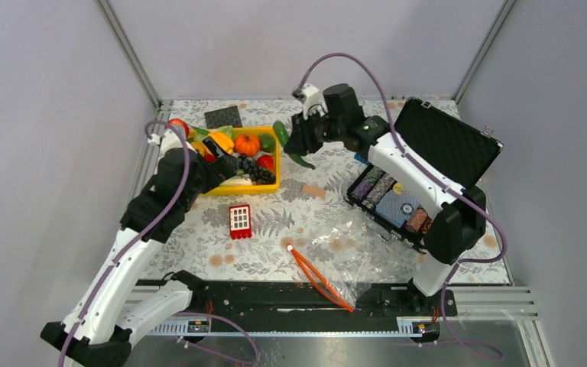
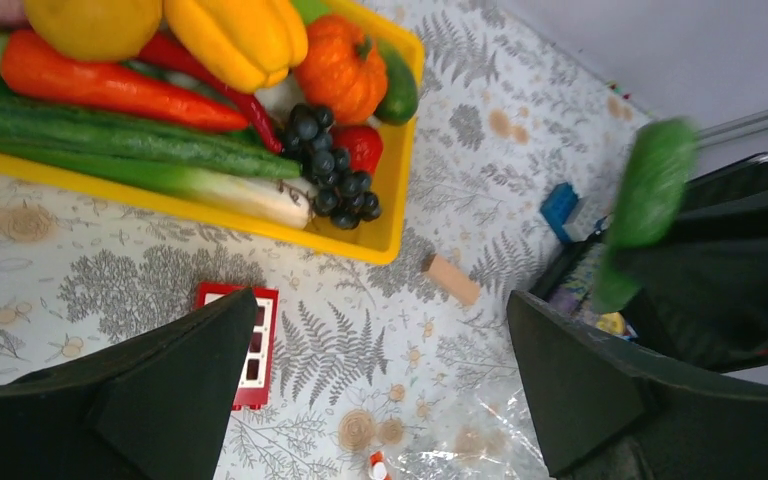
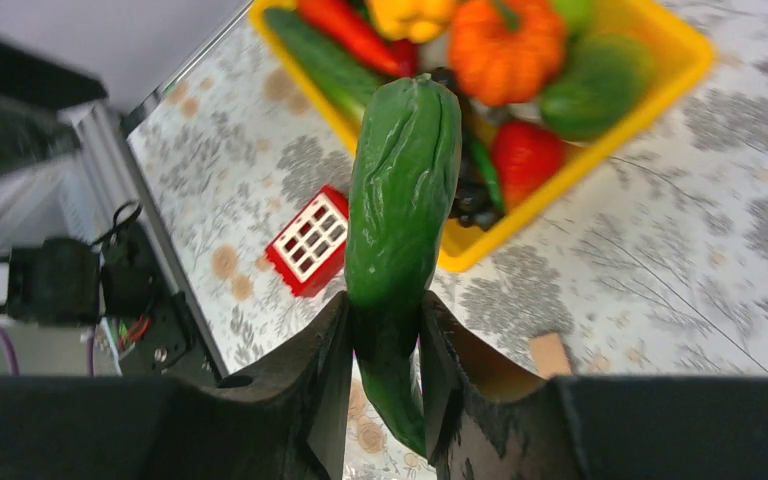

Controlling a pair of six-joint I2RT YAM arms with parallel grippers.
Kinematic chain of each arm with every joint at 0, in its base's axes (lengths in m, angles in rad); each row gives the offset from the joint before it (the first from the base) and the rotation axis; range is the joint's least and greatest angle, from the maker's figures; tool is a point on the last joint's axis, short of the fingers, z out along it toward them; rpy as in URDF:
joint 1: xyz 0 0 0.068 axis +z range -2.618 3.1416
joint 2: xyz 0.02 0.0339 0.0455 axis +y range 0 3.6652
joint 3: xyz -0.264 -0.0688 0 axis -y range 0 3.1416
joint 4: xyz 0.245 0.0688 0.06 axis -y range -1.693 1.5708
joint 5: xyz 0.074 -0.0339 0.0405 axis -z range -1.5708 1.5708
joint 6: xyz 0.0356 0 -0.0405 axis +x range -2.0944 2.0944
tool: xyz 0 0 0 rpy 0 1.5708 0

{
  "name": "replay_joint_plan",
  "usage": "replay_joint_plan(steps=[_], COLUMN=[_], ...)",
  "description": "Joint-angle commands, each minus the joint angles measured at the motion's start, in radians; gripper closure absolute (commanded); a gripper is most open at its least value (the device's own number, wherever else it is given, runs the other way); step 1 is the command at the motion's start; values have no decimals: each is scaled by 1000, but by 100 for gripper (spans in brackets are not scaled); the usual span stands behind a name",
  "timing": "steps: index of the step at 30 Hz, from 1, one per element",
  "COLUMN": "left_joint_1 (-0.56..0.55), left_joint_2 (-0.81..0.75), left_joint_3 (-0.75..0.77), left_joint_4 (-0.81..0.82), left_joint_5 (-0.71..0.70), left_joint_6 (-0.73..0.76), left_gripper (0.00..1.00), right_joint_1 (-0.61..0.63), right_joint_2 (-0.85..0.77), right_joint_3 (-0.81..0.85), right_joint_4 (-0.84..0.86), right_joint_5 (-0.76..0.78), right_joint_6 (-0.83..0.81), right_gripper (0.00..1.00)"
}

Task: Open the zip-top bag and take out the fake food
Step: Place the fake vegetable in the bin.

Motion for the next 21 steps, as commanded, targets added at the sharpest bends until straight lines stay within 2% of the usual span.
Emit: replay_joint_plan(steps=[1, 6, 9, 15, 21], left_joint_1=[98, 172, 192, 228, 230], left_joint_2=[-23, -37, -43, -50, -56], left_joint_3=[155, 272, 302, 392, 454], left_joint_4=[-60, -150, -188, -277, -306], left_joint_5=[152, 165, 174, 160, 145], left_joint_6=[93, 153, 178, 238, 271], left_gripper=[2, 2, 2, 2, 2], right_joint_1=[32, 84, 120, 191, 269], right_joint_2=[29, 89, 156, 308, 489], right_joint_3=[21, 46, 113, 341, 631], right_joint_4=[69, 181, 197, 115, -86], right_joint_5=[-98, -218, -231, -205, -116], right_joint_6=[-146, -296, -391, -565, -779], right_gripper=[81, 83, 79, 78, 77])
